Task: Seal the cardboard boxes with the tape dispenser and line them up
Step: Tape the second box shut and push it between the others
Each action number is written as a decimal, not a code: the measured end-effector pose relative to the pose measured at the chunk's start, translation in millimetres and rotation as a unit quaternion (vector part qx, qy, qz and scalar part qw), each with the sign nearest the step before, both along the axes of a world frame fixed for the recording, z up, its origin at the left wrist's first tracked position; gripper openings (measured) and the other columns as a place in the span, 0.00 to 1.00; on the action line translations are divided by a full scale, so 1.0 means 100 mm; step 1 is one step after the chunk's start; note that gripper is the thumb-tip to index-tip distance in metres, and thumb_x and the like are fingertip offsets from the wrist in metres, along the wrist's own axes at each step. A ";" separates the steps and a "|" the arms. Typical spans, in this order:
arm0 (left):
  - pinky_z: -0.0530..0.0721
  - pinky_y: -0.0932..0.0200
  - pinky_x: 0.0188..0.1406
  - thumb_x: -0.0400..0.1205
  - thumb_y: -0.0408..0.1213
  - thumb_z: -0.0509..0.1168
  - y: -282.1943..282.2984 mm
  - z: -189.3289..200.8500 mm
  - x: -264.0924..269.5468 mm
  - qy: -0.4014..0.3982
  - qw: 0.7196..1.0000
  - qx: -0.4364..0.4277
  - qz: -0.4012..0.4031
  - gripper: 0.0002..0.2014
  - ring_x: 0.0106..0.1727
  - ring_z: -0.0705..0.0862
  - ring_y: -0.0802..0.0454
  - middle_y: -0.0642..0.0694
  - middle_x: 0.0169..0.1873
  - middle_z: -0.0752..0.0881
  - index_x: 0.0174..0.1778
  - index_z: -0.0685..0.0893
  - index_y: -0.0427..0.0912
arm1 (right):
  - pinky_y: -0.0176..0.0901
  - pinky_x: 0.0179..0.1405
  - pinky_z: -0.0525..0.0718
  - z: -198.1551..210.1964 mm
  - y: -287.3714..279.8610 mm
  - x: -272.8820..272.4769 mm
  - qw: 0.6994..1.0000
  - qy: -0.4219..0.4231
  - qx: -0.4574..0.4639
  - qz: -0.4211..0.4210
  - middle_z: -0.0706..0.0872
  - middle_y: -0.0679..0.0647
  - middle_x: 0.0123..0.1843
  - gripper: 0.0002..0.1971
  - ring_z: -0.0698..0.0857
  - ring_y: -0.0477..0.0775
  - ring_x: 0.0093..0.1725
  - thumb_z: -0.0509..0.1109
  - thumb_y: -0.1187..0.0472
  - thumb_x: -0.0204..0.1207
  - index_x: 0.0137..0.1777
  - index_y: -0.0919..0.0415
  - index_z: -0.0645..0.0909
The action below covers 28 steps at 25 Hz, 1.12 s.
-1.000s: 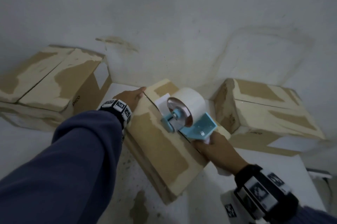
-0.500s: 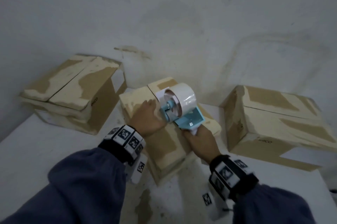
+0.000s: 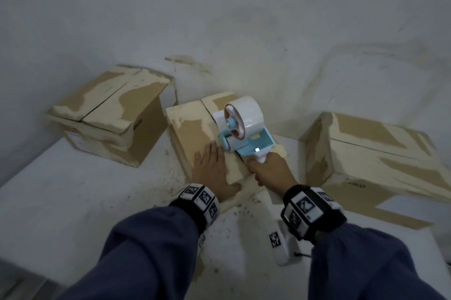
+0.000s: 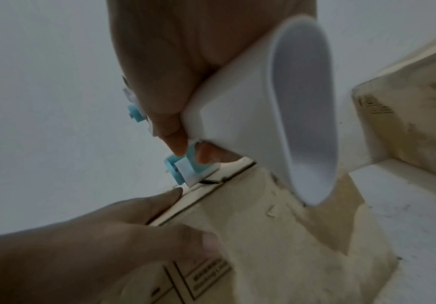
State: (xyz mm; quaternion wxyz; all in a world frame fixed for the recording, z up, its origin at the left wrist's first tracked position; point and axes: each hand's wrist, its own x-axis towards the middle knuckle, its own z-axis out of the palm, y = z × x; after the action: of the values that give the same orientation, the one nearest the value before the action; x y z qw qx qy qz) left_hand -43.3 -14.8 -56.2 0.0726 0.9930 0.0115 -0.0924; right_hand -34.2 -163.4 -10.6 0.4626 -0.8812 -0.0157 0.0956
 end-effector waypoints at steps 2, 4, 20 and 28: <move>0.42 0.41 0.82 0.71 0.70 0.58 0.00 -0.01 -0.03 -0.015 1.000 -0.005 0.006 0.56 0.85 0.41 0.43 0.40 0.84 0.42 0.82 0.39 0.37 | 0.37 0.26 0.77 -0.07 -0.19 -0.26 1.000 0.002 0.018 -0.018 0.80 0.51 0.25 0.08 0.78 0.51 0.27 0.69 0.58 0.73 0.35 0.60 0.79; 0.43 0.40 0.82 0.72 0.69 0.59 0.02 -0.01 -0.08 -0.024 1.000 -0.003 0.006 0.55 0.84 0.42 0.41 0.39 0.83 0.41 0.82 0.39 0.38 | 0.40 0.27 0.78 -0.17 -0.33 -0.50 0.999 0.007 0.033 -0.028 0.81 0.49 0.26 0.08 0.79 0.51 0.28 0.70 0.56 0.70 0.37 0.62 0.81; 0.44 0.40 0.82 0.73 0.54 0.66 0.01 0.13 0.20 -0.021 0.979 0.049 -0.198 0.45 0.84 0.44 0.47 0.47 0.84 0.49 0.83 0.50 0.50 | 0.39 0.20 0.73 -0.02 -0.38 -0.49 0.982 0.089 0.153 -0.065 0.79 0.57 0.30 0.06 0.75 0.51 0.26 0.73 0.70 0.67 0.42 0.62 0.80; 0.49 0.39 0.81 0.76 0.55 0.63 -0.01 0.13 0.19 -0.011 0.972 0.087 -0.217 0.43 0.85 0.44 0.47 0.49 0.84 0.46 0.83 0.50 0.49 | 0.37 0.22 0.72 -0.13 -0.57 -0.78 0.986 0.050 0.129 -0.094 0.82 0.46 0.29 0.09 0.76 0.44 0.26 0.71 0.70 0.63 0.42 0.58 0.82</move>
State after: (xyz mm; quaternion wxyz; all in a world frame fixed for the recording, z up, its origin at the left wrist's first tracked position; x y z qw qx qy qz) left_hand -24.5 -16.2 -43.0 -0.0360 0.9752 -0.1973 -0.0940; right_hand -111.8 -220.7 -23.8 0.5798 -0.8057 0.0783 0.0926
